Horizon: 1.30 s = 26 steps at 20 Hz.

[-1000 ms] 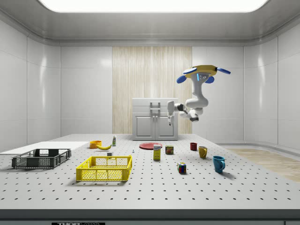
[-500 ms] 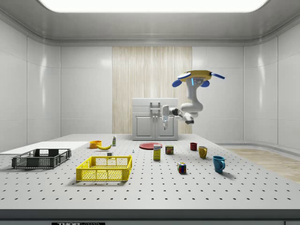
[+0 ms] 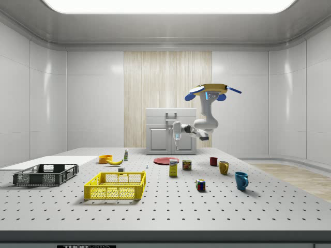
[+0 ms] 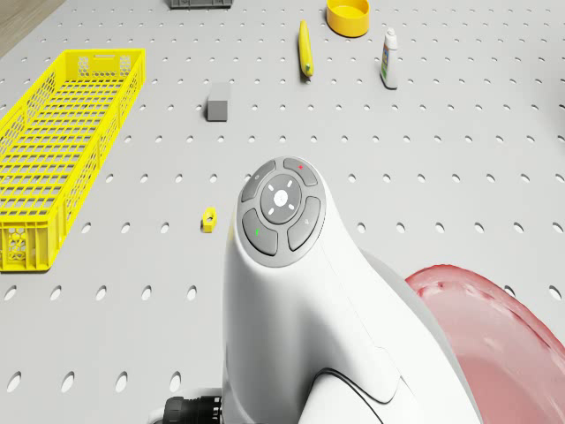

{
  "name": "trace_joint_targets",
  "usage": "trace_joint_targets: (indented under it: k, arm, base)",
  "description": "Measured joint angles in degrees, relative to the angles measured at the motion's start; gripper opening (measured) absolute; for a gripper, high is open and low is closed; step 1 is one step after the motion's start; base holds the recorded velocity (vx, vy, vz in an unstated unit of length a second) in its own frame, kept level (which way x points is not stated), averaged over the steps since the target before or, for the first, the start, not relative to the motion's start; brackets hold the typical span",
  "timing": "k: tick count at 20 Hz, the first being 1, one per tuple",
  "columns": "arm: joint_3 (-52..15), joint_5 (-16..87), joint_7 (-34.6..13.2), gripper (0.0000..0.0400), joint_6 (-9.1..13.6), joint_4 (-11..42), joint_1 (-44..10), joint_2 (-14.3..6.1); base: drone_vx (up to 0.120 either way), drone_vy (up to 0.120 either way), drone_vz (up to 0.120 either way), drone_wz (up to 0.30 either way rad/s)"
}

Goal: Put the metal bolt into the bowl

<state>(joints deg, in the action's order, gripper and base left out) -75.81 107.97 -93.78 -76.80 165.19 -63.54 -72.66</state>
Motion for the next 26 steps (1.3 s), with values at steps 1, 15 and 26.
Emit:
trace_joint_targets:
  k: [1,15,26]
  arm:
    - [-0.06,-0.11,-0.06,0.04,-0.22,-0.01,-0.07,-0.23]
    - [-0.77,-1.54,-0.82,0.04,-3.03,-0.2,-0.9,-3.27]
    - [-1.21,-2.49,-1.31,0.04,-4.98,-0.31,-1.44,-5.36]
  base:
    - [0.12,0.0,-0.12,0.0]
    - [0.12,0.0,-0.1,0.0]
    - [0.12,0.0,-0.113,0.0]
